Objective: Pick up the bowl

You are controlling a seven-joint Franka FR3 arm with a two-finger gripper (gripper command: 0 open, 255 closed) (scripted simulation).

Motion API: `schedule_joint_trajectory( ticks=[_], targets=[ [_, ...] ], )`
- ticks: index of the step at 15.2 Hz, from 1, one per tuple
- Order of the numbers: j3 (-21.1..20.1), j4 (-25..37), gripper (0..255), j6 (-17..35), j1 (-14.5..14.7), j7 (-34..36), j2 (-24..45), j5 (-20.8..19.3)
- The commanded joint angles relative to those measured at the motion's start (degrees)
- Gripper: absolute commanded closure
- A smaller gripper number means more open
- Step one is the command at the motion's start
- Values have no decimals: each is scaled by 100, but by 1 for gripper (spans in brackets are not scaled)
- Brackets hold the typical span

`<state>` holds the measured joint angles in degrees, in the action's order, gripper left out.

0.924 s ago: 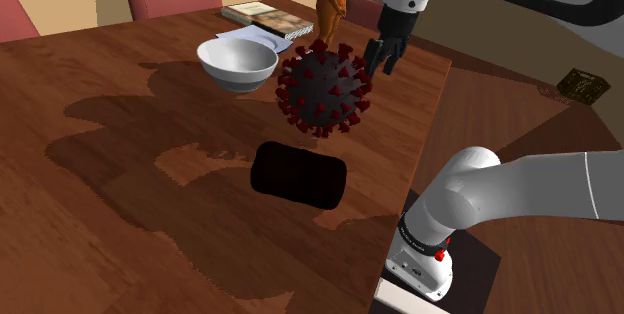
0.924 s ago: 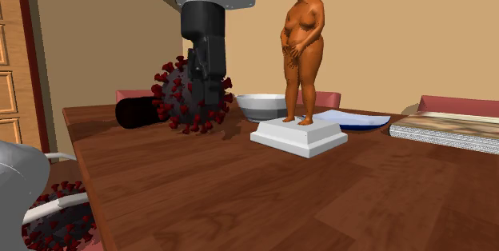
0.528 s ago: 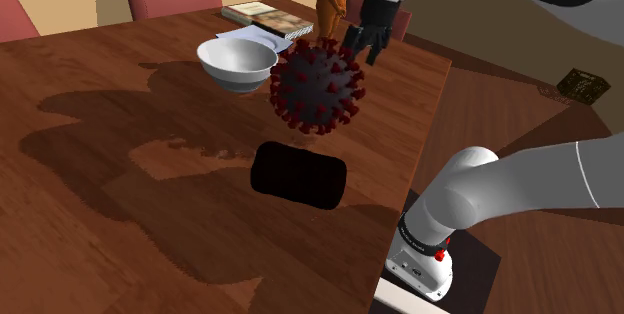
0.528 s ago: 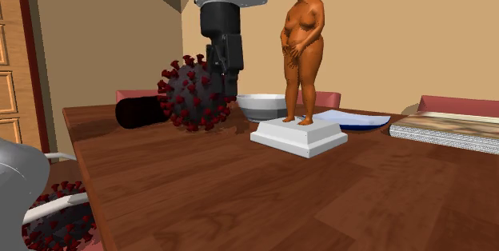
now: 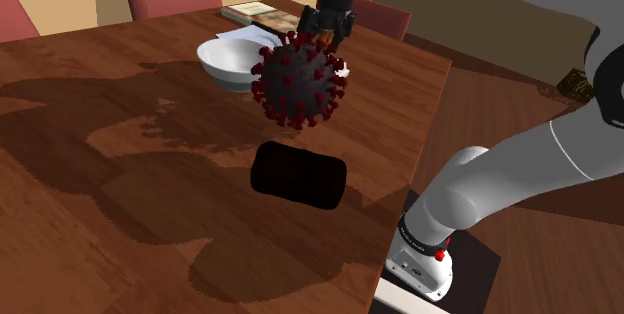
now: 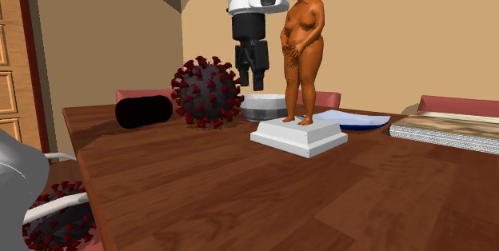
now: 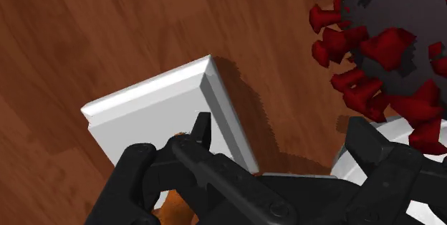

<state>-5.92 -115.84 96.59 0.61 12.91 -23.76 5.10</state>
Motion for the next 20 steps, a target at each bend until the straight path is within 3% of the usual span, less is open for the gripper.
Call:
schedule_joint_trajectory(
  ticks=[1, 8, 17, 18, 20],
  targets=[
    [-126, 299, 0, 71, 38, 228, 379, 68],
    [-363, 1760, 0, 259, 80, 915, 1688, 90],
    [-365, 1064, 0, 854, 89, 857, 1589, 119],
    [-365, 1050, 255, 864, 89, 856, 1585, 120],
    [-365, 1062, 255, 861, 89, 857, 1593, 118]
  ],
)
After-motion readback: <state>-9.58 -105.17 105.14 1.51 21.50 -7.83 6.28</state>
